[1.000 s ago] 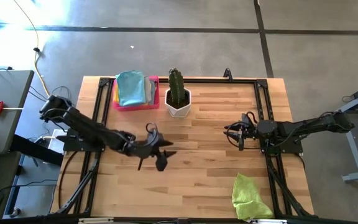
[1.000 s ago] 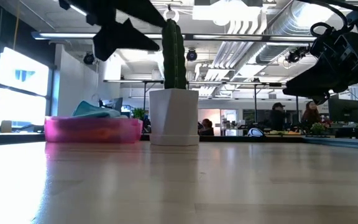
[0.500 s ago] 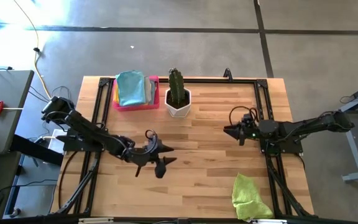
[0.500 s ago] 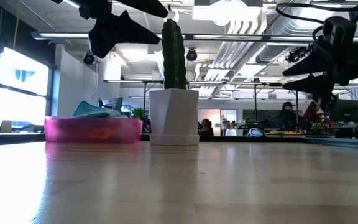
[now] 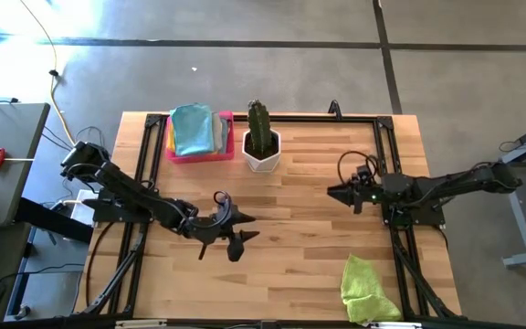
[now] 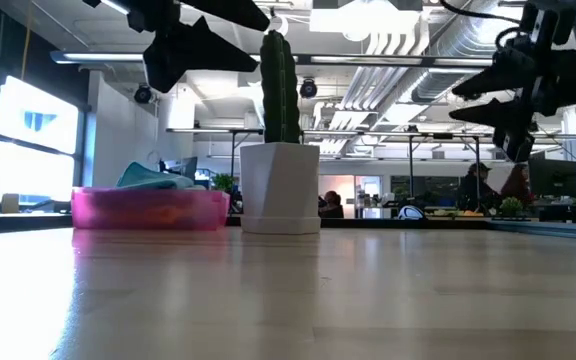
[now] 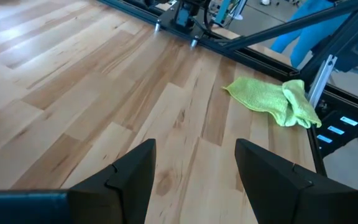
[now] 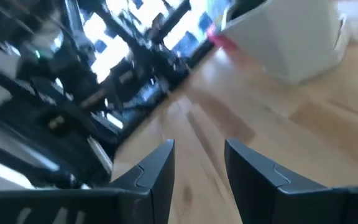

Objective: Fold microfiber towels
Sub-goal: Fold the green microfiber towel

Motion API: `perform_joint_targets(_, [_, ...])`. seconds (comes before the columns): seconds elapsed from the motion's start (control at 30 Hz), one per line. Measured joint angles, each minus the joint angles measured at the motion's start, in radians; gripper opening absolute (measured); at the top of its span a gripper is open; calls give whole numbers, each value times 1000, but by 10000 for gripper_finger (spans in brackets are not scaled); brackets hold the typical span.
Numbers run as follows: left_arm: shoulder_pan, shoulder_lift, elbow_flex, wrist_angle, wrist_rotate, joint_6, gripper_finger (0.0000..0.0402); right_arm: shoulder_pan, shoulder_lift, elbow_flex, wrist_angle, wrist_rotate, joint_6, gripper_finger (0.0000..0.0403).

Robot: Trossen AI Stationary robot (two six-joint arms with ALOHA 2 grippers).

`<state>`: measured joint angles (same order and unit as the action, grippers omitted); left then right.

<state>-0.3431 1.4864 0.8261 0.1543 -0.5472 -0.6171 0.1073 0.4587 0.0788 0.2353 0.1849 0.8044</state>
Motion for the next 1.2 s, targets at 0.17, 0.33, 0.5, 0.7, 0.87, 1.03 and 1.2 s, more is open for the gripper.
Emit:
perform_joint_targets(0.17, [3,0,0,-1,0,3,209,30,129,180,-324,-11,1,133])
perform_joint_targets(0.33, [3,0,0,-1,0,32,209,61,290,369,-659,-180,118,133])
perform_joint_targets(0.5, [3,0,0,0,-4,58,209,150,434,478,-747,-456,315,133])
perform_joint_targets(0.7, [3,0,0,-1,-14,68,209,319,577,531,-744,-590,503,133])
perform_joint_targets(0.87, [3,0,0,0,-15,79,209,446,669,530,-750,-679,641,133])
perform_joint_targets(1.03, [3,0,0,0,-14,74,209,519,721,530,-751,-715,699,133])
perform_joint_targets(1.2, [3,0,0,0,-14,71,209,542,756,530,-820,-632,684,133])
